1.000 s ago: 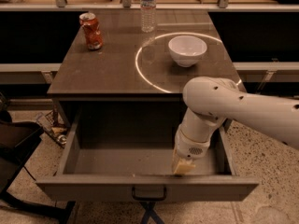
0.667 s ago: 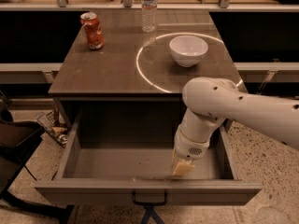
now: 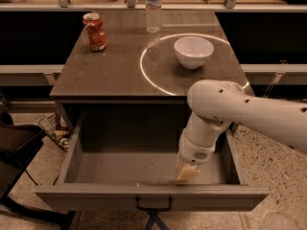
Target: Open top drawer
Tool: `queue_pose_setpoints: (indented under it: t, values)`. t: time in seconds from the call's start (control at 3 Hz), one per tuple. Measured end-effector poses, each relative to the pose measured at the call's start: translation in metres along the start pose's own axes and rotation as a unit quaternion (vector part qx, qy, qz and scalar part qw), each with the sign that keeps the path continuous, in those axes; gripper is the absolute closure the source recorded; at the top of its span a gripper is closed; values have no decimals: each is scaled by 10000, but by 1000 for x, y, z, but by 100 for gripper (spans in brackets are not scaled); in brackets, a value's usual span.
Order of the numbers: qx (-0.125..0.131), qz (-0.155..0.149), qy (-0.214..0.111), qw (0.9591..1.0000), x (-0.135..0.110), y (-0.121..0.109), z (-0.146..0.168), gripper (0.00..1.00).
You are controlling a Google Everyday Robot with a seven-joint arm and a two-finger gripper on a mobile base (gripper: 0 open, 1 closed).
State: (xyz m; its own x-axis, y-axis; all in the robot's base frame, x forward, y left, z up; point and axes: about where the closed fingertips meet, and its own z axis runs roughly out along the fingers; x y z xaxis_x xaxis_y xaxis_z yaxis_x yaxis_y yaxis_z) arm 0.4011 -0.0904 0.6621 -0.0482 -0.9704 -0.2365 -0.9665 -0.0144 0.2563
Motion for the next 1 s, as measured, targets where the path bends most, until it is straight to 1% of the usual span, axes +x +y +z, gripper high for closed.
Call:
queue_pose_setpoints:
  t: [0.33,0.67,1.0]
  values:
    - [-8,-3,7,10000,0,1,1,8]
    - [-12,-5,10,10000,0,1,1,0]
    - [-12,-5,10,10000,0,1,1,0]
